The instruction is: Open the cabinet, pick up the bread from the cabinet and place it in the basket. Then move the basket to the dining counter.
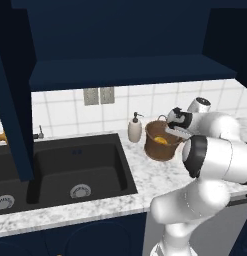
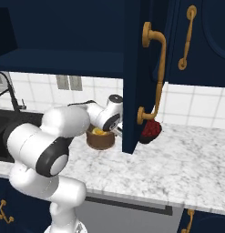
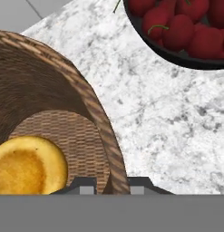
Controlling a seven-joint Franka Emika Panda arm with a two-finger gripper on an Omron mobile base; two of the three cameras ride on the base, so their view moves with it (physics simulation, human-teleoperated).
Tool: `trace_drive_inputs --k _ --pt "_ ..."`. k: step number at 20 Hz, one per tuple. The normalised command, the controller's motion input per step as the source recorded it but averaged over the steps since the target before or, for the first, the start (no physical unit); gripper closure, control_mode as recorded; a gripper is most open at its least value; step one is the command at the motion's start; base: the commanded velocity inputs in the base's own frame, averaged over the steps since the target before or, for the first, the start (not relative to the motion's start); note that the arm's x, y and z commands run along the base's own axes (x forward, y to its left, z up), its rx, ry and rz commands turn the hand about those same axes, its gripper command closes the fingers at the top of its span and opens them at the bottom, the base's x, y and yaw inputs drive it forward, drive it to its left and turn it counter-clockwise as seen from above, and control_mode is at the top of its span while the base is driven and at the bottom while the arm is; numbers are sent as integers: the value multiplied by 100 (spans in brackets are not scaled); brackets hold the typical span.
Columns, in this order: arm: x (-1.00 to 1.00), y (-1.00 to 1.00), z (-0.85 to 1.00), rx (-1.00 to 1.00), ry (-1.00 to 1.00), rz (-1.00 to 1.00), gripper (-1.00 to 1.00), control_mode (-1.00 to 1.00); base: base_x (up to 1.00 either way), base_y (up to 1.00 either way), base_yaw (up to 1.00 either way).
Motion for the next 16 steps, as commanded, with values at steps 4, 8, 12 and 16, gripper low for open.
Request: trace_drive_inputs --k 4,8,12,16 --pt "-100 42 34 0 -3 5 100 -100 0 0 0" --pt "-100 46 30 -1 -2 5 100 -100 0 0 0" --pt "-100 44 56 -5 -8 0 100 -100 0 0 0" --pt "-60 54 87 -4 -2 0 100 -100 0 0 0"
